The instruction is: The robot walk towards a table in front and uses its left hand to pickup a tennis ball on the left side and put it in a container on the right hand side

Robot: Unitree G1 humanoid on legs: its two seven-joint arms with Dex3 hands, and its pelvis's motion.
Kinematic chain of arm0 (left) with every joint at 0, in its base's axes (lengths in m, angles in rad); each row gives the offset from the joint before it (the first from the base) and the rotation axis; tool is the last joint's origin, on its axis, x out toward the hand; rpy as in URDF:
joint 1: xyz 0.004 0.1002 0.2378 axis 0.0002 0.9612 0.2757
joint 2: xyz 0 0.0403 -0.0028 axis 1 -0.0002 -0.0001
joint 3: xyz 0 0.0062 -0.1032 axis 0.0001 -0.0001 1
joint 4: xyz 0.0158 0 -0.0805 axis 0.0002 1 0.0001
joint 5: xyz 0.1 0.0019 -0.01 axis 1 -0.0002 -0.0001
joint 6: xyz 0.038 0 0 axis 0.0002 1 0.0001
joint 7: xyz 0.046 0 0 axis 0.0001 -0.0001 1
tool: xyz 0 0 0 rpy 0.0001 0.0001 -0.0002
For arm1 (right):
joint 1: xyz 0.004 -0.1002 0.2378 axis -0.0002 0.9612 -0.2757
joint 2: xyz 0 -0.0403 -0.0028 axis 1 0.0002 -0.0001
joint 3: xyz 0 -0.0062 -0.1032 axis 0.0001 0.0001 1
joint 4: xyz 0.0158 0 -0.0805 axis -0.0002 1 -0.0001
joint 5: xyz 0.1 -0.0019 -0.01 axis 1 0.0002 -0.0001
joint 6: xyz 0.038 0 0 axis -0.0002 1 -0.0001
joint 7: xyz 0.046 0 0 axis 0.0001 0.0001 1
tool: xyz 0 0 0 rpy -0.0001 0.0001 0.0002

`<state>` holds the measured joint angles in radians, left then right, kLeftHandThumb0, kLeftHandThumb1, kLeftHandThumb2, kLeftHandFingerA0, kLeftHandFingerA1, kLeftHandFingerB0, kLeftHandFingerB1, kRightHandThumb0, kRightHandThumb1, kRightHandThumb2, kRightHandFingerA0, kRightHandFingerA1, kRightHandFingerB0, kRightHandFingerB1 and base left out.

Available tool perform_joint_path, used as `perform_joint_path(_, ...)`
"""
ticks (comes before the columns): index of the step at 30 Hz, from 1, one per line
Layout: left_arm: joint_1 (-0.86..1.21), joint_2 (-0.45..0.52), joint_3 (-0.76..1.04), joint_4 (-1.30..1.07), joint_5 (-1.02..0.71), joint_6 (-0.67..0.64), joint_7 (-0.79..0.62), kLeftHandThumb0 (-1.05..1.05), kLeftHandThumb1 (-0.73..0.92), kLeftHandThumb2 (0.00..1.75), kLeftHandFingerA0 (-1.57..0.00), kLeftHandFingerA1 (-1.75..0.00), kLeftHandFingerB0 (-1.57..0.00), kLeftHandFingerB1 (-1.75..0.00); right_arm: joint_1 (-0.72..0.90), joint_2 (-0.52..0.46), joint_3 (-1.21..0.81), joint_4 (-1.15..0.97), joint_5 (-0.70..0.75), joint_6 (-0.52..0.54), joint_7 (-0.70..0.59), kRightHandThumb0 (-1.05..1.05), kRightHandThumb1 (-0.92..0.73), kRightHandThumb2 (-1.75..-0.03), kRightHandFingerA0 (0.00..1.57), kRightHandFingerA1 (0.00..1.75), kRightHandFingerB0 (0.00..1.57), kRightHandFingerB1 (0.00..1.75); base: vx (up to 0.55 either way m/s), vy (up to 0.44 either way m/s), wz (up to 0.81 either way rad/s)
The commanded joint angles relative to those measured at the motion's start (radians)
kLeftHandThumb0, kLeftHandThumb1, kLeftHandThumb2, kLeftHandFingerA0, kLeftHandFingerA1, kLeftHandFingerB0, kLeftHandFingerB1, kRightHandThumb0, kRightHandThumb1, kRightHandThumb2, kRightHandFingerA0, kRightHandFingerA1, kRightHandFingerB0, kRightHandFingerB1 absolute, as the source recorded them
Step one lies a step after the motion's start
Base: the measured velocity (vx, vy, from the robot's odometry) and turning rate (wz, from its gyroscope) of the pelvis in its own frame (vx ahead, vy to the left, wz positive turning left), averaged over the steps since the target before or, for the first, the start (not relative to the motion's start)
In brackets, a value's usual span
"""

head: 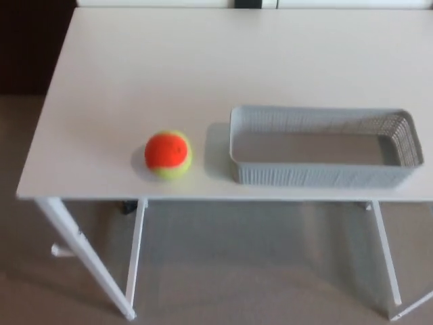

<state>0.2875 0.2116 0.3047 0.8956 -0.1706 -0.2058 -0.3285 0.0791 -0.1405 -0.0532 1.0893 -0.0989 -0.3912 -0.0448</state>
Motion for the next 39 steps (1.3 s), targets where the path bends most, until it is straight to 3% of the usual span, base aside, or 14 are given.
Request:
perform_joint_path(1,-0.002,0.025,-0.001,0.039,0.006,-0.024,0.0,-0.16,0.52,0.56,-0.42,-0.46,-0.36,-0.32,0.04,-0.009,0.003,0.009,-0.004,-0.025,-0.014,-0.23,-0.64,-0.58,0.59,0.54,0.32,0.38,0.4,0.022,-0.29)
perform_joint_path(11,-0.016,0.034,-0.006,0.053,0.004,-0.027,0.007,-0.14,0.52,0.56,-0.42,-0.46,-0.37,-0.33,0.053,-0.003,-0.001,-0.008,0.003,-0.027,-0.009,-0.24,-0.64,-0.59,0.57,0.52,0.33,0.38,0.25,0.186,-0.23)
perform_joint_path(29,-0.049,0.049,-0.011,0.081,0.008,-0.027,0.015,-0.17,0.5,0.59,-0.4,-0.46,-0.38,-0.36,0.023,0.001,0.005,0.008,-0.007,-0.032,-0.023,-0.25,-0.62,-0.58,0.6,0.56,0.35,0.41,-0.08,-0.069,-0.02)
perform_joint_path(31,-0.048,0.045,-0.01,0.068,0.005,-0.021,0.02,-0.14,0.52,0.55,-0.46,-0.47,-0.39,-0.34,0.02,0.0,0.005,0.009,-0.007,-0.031,-0.02,-0.25,-0.63,-0.58,0.59,0.55,0.34,0.4,-0.06,0.096,-0.08)
perform_joint_path(39,-0.054,0.047,-0.018,0.055,0.012,-0.015,0.029,-0.21,0.49,0.6,-0.41,-0.48,-0.37,-0.37,0.016,-0.003,0.007,0.002,-0.011,-0.021,-0.026,-0.25,-0.63,-0.58,0.59,0.52,0.36,0.4,-0.04,0.265,0.07)
